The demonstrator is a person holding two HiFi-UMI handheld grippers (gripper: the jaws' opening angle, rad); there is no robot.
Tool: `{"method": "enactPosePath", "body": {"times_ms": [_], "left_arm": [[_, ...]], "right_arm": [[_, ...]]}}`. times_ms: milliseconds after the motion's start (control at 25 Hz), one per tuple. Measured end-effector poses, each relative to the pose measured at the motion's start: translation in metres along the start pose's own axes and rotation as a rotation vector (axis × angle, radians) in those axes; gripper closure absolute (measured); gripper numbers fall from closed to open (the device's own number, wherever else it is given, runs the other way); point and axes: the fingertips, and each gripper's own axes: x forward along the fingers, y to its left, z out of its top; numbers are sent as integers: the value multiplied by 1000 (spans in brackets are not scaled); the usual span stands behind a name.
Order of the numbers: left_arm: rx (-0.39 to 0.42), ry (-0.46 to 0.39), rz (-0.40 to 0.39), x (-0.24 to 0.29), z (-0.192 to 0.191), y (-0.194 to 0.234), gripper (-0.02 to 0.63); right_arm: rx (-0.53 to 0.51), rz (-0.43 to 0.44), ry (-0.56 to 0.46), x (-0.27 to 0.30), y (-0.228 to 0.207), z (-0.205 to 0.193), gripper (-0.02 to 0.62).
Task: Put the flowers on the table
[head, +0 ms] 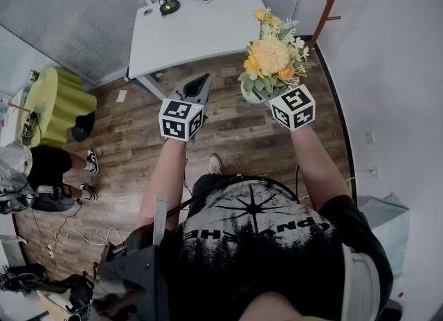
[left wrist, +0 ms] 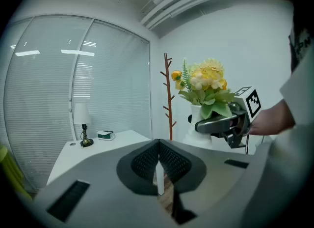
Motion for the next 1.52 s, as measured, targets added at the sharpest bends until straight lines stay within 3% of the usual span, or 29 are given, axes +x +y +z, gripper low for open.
{"method": "enactPosePath", "body": {"times_ms": [720,1240,1520], "left_arm": [[-25,-27,39,-7,1,2,594],[-50,-31,79,-15,-3,6,595],[-47,-42,58,-4,-4,4,595]], "right_arm": [[22,37,-8,1,7,-3,337],[-23,48,18,0,2,-6,337],[-41,55,25,5,-3,-9,337]]}}
